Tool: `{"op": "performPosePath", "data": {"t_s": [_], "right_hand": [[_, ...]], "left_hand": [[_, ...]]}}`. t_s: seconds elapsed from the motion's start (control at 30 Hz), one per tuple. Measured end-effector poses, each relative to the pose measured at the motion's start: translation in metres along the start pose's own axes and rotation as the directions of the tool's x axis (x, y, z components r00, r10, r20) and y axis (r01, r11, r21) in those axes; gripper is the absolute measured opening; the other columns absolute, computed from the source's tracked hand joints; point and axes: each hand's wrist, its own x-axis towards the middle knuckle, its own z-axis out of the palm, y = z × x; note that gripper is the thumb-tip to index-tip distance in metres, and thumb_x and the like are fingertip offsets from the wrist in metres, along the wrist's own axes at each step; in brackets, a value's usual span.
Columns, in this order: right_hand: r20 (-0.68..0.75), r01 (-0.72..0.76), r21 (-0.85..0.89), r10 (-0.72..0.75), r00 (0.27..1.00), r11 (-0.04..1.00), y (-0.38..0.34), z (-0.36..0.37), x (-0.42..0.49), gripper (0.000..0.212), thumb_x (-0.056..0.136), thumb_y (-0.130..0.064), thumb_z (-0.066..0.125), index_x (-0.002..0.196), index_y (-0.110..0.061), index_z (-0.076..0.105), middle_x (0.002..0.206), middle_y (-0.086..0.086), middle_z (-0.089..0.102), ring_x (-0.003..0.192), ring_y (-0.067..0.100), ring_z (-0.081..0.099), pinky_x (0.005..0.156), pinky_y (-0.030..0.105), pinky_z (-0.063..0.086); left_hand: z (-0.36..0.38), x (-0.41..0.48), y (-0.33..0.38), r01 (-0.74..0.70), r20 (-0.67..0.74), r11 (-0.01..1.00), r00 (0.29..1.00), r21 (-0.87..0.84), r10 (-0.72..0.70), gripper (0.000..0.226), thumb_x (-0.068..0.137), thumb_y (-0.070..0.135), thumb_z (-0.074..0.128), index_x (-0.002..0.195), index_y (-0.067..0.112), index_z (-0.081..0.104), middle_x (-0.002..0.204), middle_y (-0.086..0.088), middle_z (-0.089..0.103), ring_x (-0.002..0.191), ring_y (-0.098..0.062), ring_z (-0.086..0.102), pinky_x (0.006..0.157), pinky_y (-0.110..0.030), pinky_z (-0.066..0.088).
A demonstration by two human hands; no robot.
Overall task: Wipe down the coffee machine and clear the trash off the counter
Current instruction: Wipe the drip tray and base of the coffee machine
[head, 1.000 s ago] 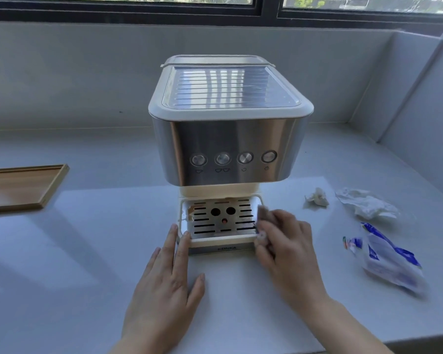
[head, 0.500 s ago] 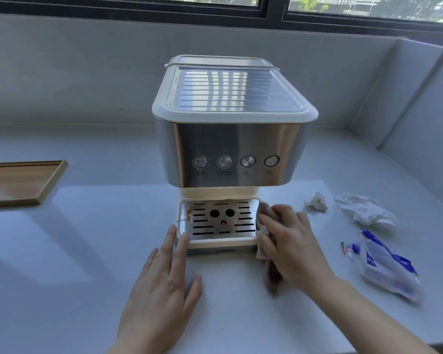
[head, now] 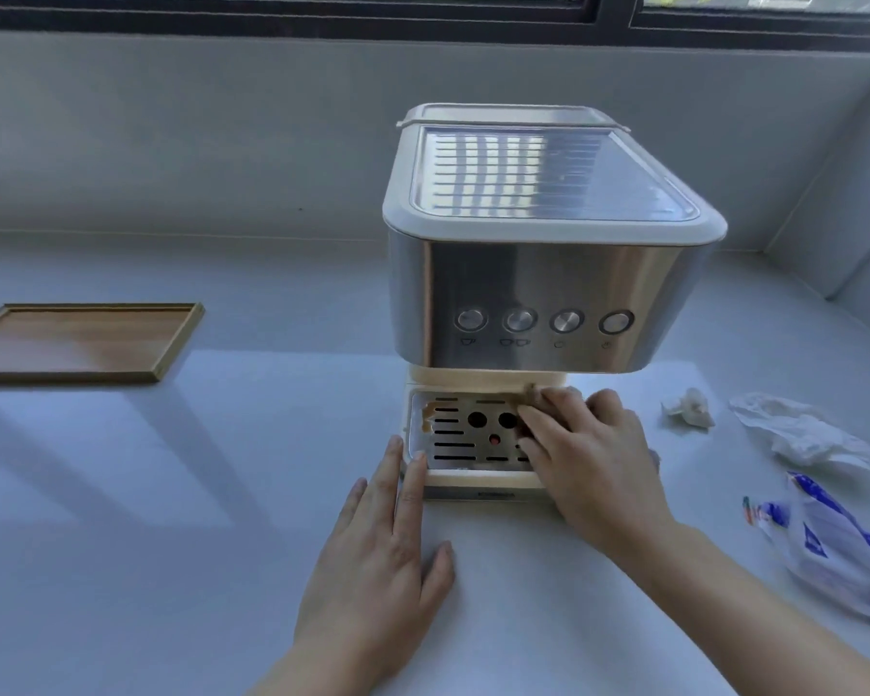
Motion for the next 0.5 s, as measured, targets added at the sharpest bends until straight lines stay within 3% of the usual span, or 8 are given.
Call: {"op": "performPosePath", "data": {"t_s": [0.1, 0.13, 0.2, 0.27, 0.3, 0.43, 0.5], "right_hand": [[-0.010, 0.290, 0.056, -0.290, 0.957, 0.955, -0.009, 0.003, -0.004, 0.032, 0.097, -0.041, 0.046, 0.119, -0.028, 0.064, 0.126, -0.009, 0.059, 0.091, 0.025, 0.049, 0.082, 0.041, 0.048], [-0.009, 0.273, 0.088, -0.273, 0.962, 0.958, -0.002, 0.003, 0.002, 0.031, 0.097, -0.040, 0.049, 0.120, -0.027, 0.066, 0.127, -0.009, 0.061, 0.091, 0.025, 0.049, 0.083, 0.040, 0.048], [-0.028, 0.055, 0.148, -0.051, 0.998, 0.988, 0.013, 0.003, 0.017, 0.027, 0.093, -0.034, 0.060, 0.114, -0.023, 0.071, 0.121, -0.003, 0.065, 0.093, 0.031, 0.051, 0.085, 0.044, 0.048], [-0.039, -0.128, 0.200, 0.138, 0.990, 0.972, 0.011, 0.006, 0.022, 0.021, 0.090, -0.028, 0.067, 0.109, -0.020, 0.074, 0.115, 0.002, 0.067, 0.096, 0.036, 0.051, 0.086, 0.046, 0.048], [-0.054, -0.114, 0.167, 0.125, 0.991, 0.979, 0.004, 0.009, 0.019, 0.019, 0.091, -0.028, 0.065, 0.106, -0.021, 0.074, 0.114, 0.001, 0.067, 0.094, 0.035, 0.051, 0.085, 0.047, 0.047], [-0.032, 0.190, 0.132, -0.187, 0.982, 0.973, -0.007, 0.014, 0.002, 0.028, 0.095, -0.044, 0.048, 0.114, -0.032, 0.065, 0.121, -0.012, 0.058, 0.098, 0.024, 0.049, 0.089, 0.040, 0.042], [-0.043, 0.148, 0.135, -0.144, 0.989, 0.980, 0.010, 0.011, 0.014, 0.027, 0.095, -0.040, 0.049, 0.116, -0.033, 0.066, 0.117, -0.013, 0.062, 0.095, 0.024, 0.052, 0.086, 0.038, 0.045]], "left_hand": [[-0.003, 0.001, 0.001, 0.013, 0.038, 1.000, 0.999, 0.029, -0.014, 0.080, 0.088, 0.052, 0.035, 0.155, 0.015, 0.011, 0.164, -0.005, 0.000, 0.149, -0.011, 0.012, 0.117, -0.033, 0.009], [-0.004, 0.001, 0.001, 0.019, 0.038, 0.999, 0.999, 0.027, -0.020, 0.080, 0.087, 0.051, 0.037, 0.154, 0.013, 0.016, 0.164, -0.007, 0.006, 0.147, -0.013, 0.019, 0.116, -0.033, 0.012], [-0.003, 0.000, 0.001, 0.018, 0.034, 0.999, 0.999, 0.034, -0.019, 0.079, 0.087, 0.049, 0.039, 0.154, 0.011, 0.019, 0.163, -0.008, 0.010, 0.145, -0.016, 0.026, 0.115, -0.034, 0.016], [-0.002, 0.000, 0.002, 0.013, 0.030, 0.999, 0.999, 0.039, -0.014, 0.080, 0.087, 0.049, 0.039, 0.154, 0.011, 0.018, 0.164, -0.008, 0.008, 0.146, -0.016, 0.025, 0.115, -0.035, 0.015], [-0.002, 0.000, 0.002, 0.016, 0.032, 0.999, 0.999, 0.037, -0.017, 0.080, 0.087, 0.049, 0.039, 0.154, 0.012, 0.017, 0.164, -0.008, 0.007, 0.146, -0.016, 0.024, 0.115, -0.035, 0.015], [-0.001, 0.000, 0.001, 0.021, 0.038, 0.999, 0.999, 0.046, -0.023, 0.080, 0.088, 0.051, 0.037, 0.155, 0.014, 0.014, 0.164, -0.006, 0.003, 0.147, -0.013, 0.019, 0.116, -0.033, 0.013], [-0.003, 0.001, 0.002, 0.019, 0.028, 0.998, 0.999, 0.052, -0.020, 0.080, 0.087, 0.050, 0.039, 0.154, 0.013, 0.018, 0.164, -0.008, 0.007, 0.146, -0.014, 0.022, 0.115, -0.034, 0.015]]}}
